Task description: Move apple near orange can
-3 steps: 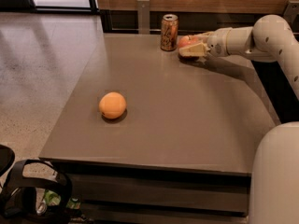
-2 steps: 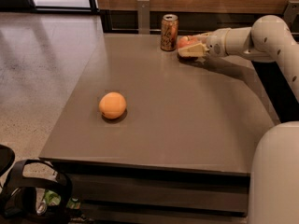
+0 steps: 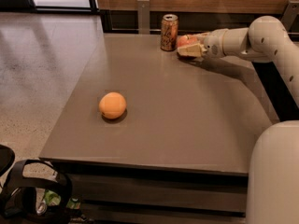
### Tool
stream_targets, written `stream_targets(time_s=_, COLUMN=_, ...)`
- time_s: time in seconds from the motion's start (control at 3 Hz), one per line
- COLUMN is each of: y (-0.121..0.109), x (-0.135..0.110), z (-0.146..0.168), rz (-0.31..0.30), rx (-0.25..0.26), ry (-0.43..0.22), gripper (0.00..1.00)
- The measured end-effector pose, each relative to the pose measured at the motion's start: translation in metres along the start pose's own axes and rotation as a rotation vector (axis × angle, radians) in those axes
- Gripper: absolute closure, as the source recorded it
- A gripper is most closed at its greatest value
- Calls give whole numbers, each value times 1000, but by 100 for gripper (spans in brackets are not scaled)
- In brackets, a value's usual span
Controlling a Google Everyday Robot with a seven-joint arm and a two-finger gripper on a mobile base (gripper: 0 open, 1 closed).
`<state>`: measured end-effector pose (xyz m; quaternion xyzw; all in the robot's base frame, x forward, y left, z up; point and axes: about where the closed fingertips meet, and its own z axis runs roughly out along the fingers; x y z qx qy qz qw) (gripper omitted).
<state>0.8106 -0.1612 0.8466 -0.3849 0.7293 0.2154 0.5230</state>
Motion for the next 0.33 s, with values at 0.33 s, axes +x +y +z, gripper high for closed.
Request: stream_targets(time_s=0.33, y=2, x=0, z=3, rz=1, rx=-5, ry=0, gripper=0)
